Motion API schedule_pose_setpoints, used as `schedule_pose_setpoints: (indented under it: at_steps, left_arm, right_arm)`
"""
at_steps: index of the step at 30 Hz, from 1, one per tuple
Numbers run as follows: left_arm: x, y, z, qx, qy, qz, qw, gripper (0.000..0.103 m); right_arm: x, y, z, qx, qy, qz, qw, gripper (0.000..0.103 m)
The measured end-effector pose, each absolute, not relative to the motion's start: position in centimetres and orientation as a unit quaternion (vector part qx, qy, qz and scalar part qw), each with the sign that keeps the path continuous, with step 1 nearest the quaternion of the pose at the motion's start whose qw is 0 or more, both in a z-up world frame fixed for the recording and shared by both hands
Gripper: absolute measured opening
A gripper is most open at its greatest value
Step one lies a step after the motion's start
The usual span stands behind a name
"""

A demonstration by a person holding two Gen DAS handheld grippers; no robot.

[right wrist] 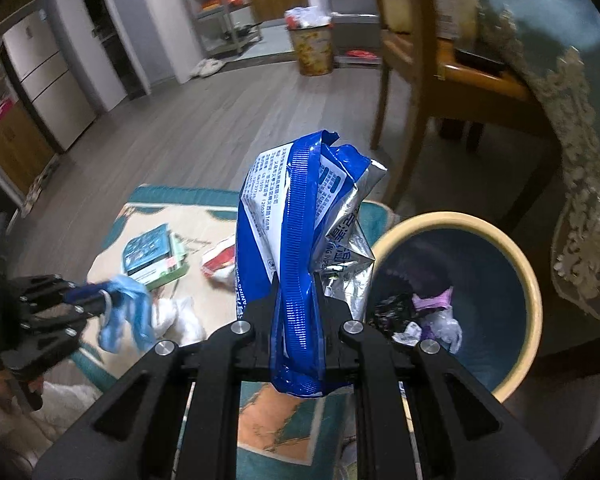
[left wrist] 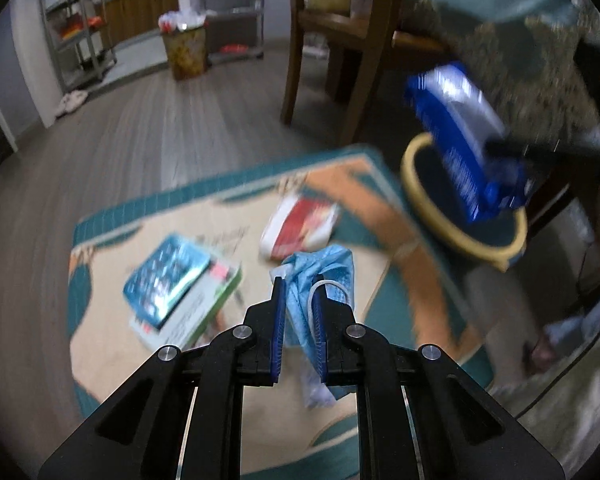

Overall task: Collect trash
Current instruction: 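Grasp the light blue face mask with the left tool while the right holds the bag, then move both tools over the wastebasket and open them to drop mask and bag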

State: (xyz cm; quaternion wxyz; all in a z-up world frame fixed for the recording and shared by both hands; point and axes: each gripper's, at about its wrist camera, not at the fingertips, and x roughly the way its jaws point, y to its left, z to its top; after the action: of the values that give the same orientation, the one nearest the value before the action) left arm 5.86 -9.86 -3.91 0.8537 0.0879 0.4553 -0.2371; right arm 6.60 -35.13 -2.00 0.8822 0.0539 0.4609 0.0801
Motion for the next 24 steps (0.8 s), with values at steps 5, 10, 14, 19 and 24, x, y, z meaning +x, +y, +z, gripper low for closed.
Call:
schedule_pose_setpoints:
  at_steps: [5,10,14,19,24]
  left_arm:
    - [6.5,-12.3,-1.6,0.071,0.430,-0.255,0.863,0.014]
    - [7.1,-14.6,-0.9,0.066,0.420,-0.265,0.865,0.014]
    - [7.2,-16.5,-0.2,0.063,0.407,-0.272,0.870,0.014]
    - [7.3,-19.3,-0.1,0.076,0.387,-0.274,0.877,0.014]
    - [7.5,-21.9,-1.1,0.080,0.384,-0.281,0.876,0.014]
  right_arm:
    - [6.2,-38.6,-2.3,0.074,0.461,0.047,0.883,0.012]
    - [5.3,-41.1,-2.2,0.088,0.458,0.031,0.884,0.012]
    - [4.8,-43.1,-2.2,0.098,0.456,0.017,0.885,0.012]
    - [4.3,-44.9,-2.2,0.108,0.454,0.003,0.885,0.012]
    - [4.5,-46.5,-2.7,0.111,0.458,-0.016,0.882,0.012]
